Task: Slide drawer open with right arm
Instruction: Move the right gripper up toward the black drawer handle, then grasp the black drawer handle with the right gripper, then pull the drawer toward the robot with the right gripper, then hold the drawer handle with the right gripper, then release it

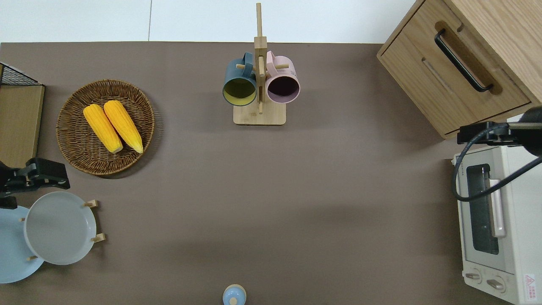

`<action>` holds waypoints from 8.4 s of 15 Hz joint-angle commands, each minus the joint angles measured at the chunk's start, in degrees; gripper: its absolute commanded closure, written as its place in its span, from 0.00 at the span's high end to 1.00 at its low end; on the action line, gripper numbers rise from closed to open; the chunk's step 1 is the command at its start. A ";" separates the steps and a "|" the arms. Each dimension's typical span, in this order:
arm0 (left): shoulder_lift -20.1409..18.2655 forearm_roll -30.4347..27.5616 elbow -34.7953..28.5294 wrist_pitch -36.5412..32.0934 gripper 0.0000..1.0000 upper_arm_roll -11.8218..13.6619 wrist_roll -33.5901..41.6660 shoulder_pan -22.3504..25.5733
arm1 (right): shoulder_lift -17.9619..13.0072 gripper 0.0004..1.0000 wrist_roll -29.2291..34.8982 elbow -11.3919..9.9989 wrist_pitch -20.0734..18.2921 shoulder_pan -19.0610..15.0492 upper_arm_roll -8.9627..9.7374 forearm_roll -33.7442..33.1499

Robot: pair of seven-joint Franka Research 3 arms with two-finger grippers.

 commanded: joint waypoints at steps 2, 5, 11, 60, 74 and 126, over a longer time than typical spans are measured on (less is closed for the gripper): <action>-0.49 -0.21 0.02 -0.12 0.99 0.29 0.55 -0.24 | 0.98 0.98 0.53 -0.17 -1.00 1.48 0.44 0.99; -0.49 -0.21 0.02 -0.12 0.99 0.29 0.55 -0.24 | 0.98 0.98 0.44 -0.26 -2.41 1.48 0.44 0.90; -0.49 -0.21 0.02 -0.12 0.99 0.29 0.55 -0.24 | 0.98 0.98 0.35 -1.57 -2.50 1.57 0.97 -0.23; -0.49 -0.21 0.02 -0.12 0.99 0.29 0.55 -0.24 | 22.69 0.80 18.98 -10.46 12.27 11.67 2.73 -95.34; -0.49 -0.21 0.02 -0.12 0.99 0.29 0.55 -0.24 | 22.96 0.00 22.06 -8.44 11.30 12.64 2.91 -91.48; -0.49 -0.21 0.02 -0.12 0.99 0.29 0.55 -0.24 | 19.27 0.98 27.24 -5.27 -21.04 18.00 30.59 -67.40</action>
